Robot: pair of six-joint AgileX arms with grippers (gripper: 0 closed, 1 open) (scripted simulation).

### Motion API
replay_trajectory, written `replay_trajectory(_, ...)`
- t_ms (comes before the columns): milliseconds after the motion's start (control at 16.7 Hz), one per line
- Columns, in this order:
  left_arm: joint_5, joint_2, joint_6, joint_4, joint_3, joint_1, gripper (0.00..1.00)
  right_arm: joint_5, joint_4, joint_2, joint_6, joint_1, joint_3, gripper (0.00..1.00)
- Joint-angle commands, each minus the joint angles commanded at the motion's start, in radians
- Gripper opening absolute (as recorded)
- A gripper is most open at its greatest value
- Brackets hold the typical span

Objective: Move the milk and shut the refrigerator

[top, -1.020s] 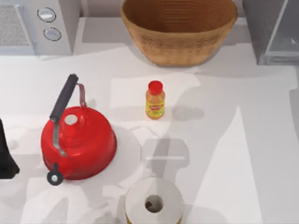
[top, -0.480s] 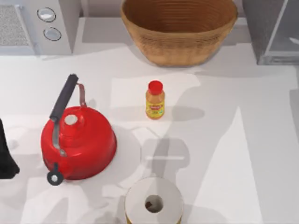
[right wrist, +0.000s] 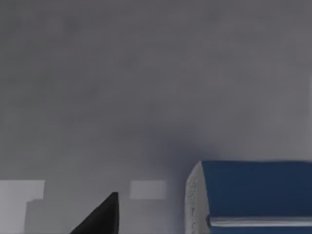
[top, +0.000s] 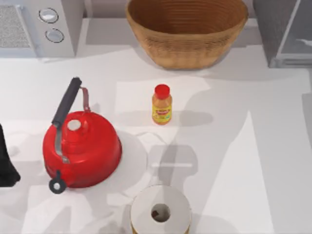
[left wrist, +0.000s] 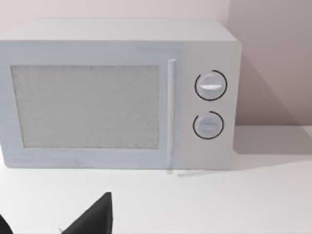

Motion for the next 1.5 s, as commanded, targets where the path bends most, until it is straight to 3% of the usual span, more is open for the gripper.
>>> replay_trajectory(300, 0.000, 0.000, 0.000, 0.000, 0.000, 0.000, 1.00, 0.000, 0.053, -0.020, 0.002, 0.016, -0.086, 1.00)
replay_trajectory(600, 0.000, 0.000, 0.000, 0.000, 0.000, 0.000, 1.00, 0.006, 0.113, -0.269, 0.016, 0.035, -0.298, 1.00)
replay_trajectory(1500, 0.000, 0.000, 0.000, 0.000, 0.000, 0.000, 1.00, 0.074, 0.429, -1.917, 0.059, 0.138, -1.641, 1.00)
